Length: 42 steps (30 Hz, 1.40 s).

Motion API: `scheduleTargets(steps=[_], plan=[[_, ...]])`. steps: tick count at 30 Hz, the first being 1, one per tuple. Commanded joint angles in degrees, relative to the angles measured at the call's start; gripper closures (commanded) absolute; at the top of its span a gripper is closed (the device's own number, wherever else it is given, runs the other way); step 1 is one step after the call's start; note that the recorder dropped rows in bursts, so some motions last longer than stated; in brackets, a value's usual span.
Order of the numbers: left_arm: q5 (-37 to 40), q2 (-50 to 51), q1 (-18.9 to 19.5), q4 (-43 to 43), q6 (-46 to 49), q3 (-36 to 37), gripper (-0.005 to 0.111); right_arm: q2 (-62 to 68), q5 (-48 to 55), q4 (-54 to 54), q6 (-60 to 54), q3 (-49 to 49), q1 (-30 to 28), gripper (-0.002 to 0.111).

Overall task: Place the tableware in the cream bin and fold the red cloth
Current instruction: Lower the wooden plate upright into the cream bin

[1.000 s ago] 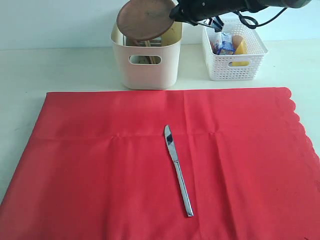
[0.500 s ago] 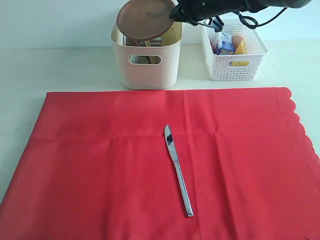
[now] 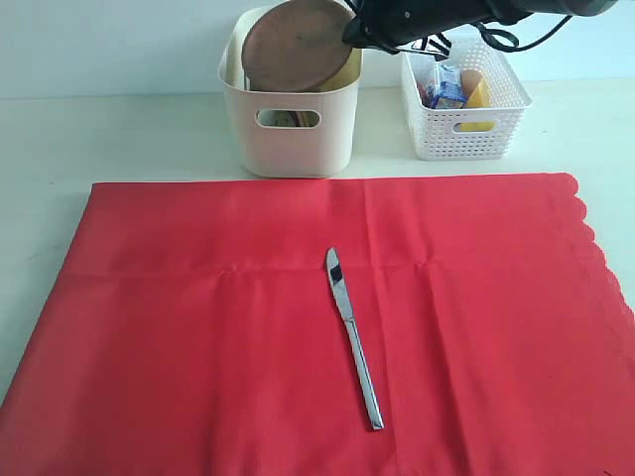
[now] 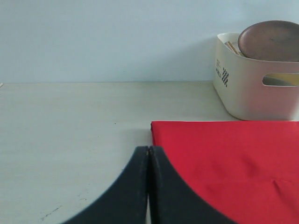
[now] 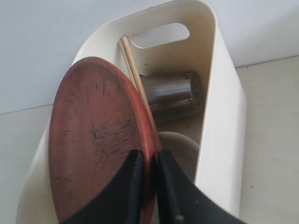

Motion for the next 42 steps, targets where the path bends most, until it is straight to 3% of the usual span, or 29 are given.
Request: scheduleTargets(steps=[1, 14, 24, 42], plan=[[-0.1, -0.3, 0.1, 0.1, 0.1, 0.0, 0.106, -0.2, -0.9, 0.0, -0.1, -0.8, -0.3, 0.108], [-0.1, -0.3, 0.1, 0.1, 0.1, 0.0, 0.106, -0.2, -0.9, 0.0, -0.1, -0.8, -0.3, 0.108], [-0.1, -0.3, 0.1, 0.1, 0.1, 0.0, 0.106, -0.2, -0.9, 0.0, -0.1, -0.8, -0.3, 0.093], [-0.1, -0.3, 0.1, 0.1, 0.1, 0.0, 0.106, -0.2, -1.3, -0.4, -0.4, -0.8, -0.3, 0.093]])
